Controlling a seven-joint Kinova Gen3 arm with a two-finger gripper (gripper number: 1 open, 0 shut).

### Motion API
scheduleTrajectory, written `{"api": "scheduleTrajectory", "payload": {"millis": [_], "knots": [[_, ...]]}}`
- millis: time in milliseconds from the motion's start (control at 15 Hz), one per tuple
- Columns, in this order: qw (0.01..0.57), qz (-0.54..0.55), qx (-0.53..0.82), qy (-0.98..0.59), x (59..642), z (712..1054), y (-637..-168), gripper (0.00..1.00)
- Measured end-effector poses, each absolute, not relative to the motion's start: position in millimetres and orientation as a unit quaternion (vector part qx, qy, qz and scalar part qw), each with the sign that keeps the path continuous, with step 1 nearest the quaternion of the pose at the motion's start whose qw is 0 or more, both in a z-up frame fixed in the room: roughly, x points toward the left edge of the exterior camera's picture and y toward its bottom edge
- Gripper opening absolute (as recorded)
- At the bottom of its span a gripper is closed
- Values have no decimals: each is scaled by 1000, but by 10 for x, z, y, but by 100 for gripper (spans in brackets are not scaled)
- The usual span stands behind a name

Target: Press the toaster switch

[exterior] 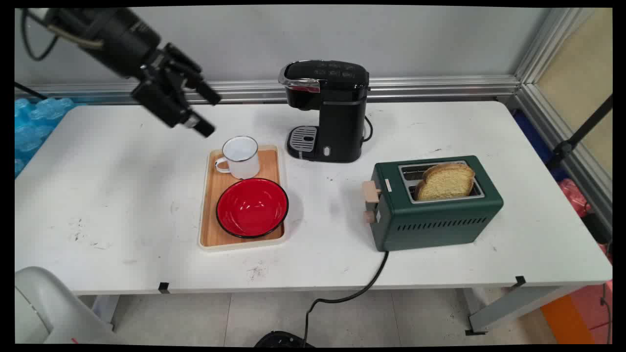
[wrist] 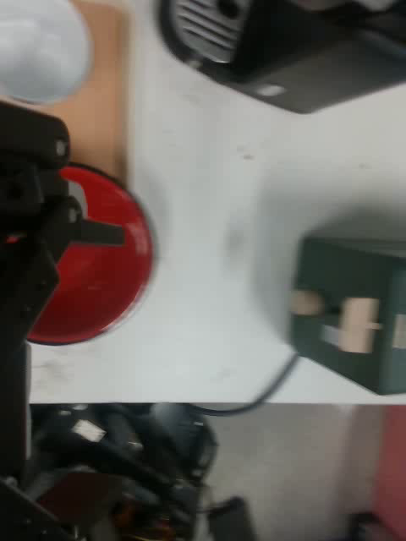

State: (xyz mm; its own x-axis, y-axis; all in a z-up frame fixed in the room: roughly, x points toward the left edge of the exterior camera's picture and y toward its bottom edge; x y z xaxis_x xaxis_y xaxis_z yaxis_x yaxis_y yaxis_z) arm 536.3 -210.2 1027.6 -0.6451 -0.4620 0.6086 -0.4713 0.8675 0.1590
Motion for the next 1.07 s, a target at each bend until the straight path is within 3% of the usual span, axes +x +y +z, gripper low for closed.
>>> {"api": "scheduleTrajectory", "payload": {"millis": [400,1067], "knots": [[378,16,249,-891,4911,10269,-2307,100],[375,22,218,-901,3928,9636,-2648,100]]}}
